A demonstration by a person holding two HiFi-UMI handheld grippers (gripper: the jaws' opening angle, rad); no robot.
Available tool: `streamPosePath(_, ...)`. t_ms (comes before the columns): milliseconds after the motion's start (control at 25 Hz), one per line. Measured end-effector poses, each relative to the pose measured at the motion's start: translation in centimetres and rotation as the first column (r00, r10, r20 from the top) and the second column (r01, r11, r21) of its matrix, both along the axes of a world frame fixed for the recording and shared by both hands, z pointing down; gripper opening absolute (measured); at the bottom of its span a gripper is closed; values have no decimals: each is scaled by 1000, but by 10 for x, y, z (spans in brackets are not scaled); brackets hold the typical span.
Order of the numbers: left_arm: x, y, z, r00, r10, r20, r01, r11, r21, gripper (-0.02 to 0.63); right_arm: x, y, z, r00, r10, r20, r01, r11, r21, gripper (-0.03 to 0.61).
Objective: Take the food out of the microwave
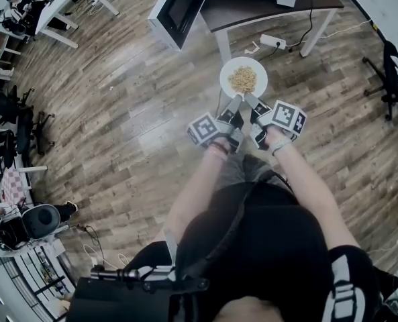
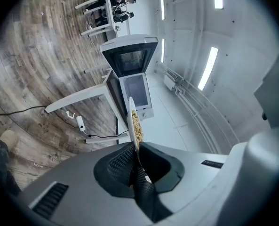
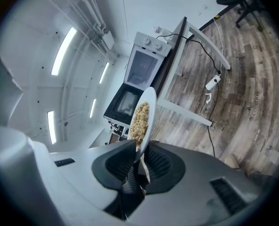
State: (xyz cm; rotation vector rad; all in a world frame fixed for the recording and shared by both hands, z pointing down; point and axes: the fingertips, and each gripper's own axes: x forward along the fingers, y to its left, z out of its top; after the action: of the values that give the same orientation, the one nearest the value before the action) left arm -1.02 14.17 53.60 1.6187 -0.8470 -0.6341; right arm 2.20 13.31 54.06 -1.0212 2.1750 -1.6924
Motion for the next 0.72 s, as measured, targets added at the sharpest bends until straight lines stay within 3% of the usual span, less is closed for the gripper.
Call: streamPosePath(720,-3,1,-1,1000,-9,24,9,1000,7,25,-2,1,-1,999,0,35,0,1000,-12,48)
